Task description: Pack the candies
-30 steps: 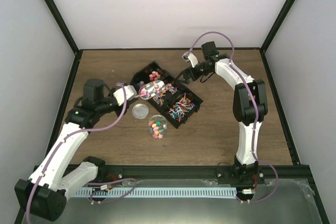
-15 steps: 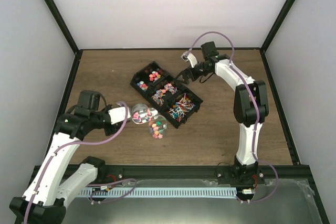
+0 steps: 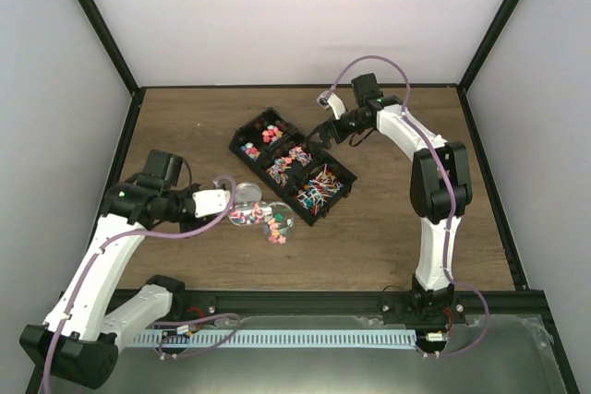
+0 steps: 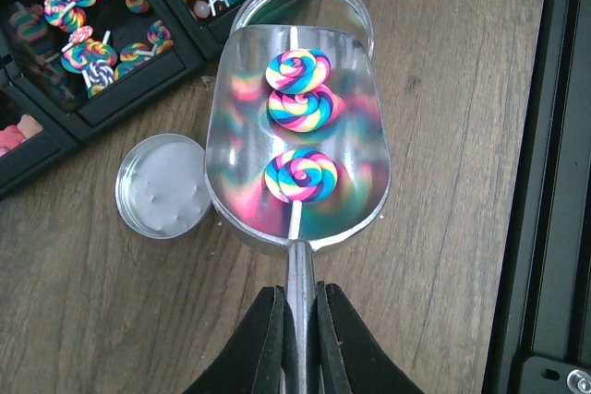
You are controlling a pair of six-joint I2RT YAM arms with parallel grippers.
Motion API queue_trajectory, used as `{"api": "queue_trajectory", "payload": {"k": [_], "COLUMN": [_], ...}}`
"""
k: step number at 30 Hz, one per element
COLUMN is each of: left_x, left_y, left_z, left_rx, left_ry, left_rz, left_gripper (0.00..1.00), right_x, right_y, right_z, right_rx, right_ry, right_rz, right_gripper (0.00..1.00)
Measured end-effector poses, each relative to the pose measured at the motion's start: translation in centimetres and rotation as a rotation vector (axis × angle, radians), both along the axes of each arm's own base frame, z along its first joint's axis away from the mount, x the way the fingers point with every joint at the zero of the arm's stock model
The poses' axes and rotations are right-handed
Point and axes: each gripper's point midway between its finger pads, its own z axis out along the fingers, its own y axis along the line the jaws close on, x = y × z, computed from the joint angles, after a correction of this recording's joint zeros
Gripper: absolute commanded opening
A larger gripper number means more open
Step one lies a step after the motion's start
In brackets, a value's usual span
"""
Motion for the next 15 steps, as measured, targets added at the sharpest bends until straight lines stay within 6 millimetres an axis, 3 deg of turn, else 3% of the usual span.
{"api": "queue_trajectory", "payload": {"k": [15], "left_x": [1.7], "left_y": [0.3], "left_z": [0.8], "left_rx": [0.089], "left_ry": [0.056], "left_rz": [-0.046], "left_gripper": [0.04], "right_x": [0.0], "right_y": [-0.1], "right_z": [-0.1], "right_rx": [-0.005], "right_ry": [0.001], "right_rz": [-0.002], "right_gripper": [1.0]}}
